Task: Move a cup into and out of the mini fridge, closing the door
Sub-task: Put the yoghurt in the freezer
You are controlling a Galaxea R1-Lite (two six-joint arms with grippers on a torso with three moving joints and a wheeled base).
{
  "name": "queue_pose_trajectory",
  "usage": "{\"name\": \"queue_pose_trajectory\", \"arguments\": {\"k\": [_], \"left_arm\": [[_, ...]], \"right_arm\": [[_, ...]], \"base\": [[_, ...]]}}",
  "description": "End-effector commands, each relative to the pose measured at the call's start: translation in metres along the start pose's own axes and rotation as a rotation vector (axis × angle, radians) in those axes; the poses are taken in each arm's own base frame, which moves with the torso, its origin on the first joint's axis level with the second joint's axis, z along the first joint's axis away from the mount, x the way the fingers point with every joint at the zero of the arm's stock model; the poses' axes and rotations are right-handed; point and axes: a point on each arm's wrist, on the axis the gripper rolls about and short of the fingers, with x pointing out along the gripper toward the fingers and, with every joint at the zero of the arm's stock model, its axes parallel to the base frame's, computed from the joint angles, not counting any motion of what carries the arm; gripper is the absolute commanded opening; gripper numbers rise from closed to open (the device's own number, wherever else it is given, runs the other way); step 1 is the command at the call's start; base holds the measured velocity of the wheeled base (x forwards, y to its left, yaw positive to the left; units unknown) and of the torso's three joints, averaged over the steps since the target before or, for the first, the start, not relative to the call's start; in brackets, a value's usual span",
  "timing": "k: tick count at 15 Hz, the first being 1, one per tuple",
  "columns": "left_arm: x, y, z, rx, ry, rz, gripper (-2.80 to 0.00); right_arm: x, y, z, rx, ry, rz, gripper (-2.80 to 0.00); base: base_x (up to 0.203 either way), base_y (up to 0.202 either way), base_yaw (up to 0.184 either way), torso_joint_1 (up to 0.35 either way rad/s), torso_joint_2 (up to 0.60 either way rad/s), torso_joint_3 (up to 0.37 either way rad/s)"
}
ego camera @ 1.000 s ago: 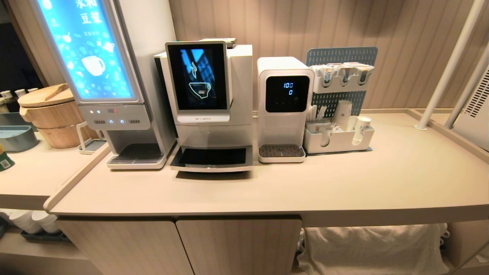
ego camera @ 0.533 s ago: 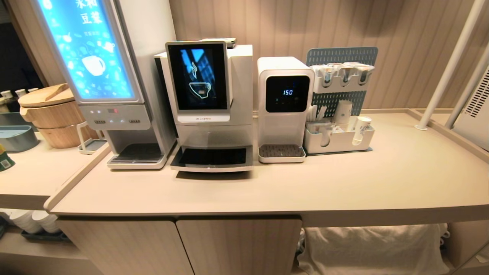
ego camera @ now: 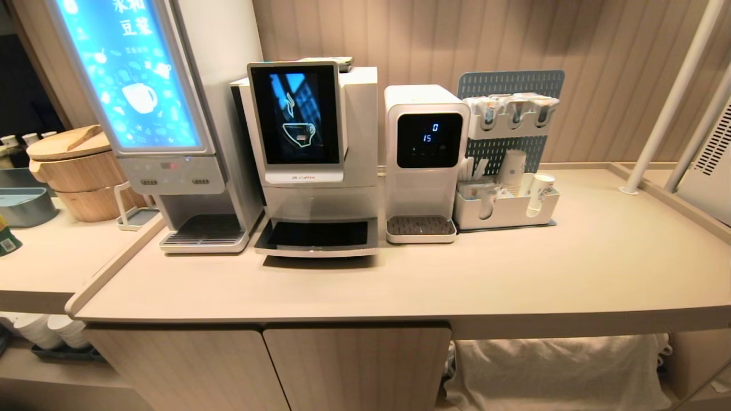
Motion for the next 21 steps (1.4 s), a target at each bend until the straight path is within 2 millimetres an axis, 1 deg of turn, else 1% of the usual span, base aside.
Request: {"name": "queue_pose_trajectory", "arguments": {"k": [1,3,21], "left_arm": [[0.0001,0.0,-0.0003,0.0,0.005,0.001,-2.8],[0.0001,0.0001,-0.0002,0.019,0.008,0.007,-2.8],[0.0002,0.0002,-0.0002,0.009,0.006,0.009,-2.8]], "right_arm": [[0.0001,-0.0001,0.0005,0.007,0.003,0.0,-2.8],[0.0002,-0.0001,0.0005,0.013,0.0,-0.002,-2.8],[0.0,-0.0001,0.0008,0.017,-0.002,-0.002,-2.8]], "base": [[0.0,0.0,0.0,0.0,0.0,0.0],[0.0,0.0,0.0,0.0,0.0,0.0],[0.0,0.0,0.0,0.0,0.0,0.0]]}}
